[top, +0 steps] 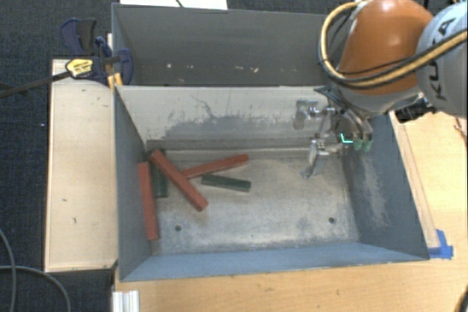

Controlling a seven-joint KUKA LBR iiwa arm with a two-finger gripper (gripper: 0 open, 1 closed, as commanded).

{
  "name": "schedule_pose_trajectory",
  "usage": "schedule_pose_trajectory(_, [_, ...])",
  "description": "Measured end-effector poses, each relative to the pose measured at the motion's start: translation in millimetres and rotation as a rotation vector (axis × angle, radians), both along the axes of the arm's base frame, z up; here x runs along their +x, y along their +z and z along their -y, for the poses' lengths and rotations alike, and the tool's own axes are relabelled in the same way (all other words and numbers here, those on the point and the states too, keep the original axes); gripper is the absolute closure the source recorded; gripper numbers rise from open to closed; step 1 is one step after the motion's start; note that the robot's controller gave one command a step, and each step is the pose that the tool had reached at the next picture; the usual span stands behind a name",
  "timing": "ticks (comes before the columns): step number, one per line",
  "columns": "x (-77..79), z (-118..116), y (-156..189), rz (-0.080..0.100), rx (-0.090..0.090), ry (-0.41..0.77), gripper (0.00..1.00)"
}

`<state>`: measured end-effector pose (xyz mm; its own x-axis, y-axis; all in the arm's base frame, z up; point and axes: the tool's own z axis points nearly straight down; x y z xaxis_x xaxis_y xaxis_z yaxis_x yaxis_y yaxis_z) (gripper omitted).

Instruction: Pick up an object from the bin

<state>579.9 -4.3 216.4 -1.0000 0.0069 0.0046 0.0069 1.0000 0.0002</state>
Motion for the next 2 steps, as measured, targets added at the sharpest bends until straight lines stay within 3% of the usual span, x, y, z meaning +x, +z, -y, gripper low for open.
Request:
schedule_pose_trajectory(1, [0.6, -32.7, -109.3, -0.001, 0.001, 0.063, 0.00])
schedule_pose_trajectory(2, [-5.4, -84.3, -147.1, 0.003, 0.003, 0.043, 0.00])
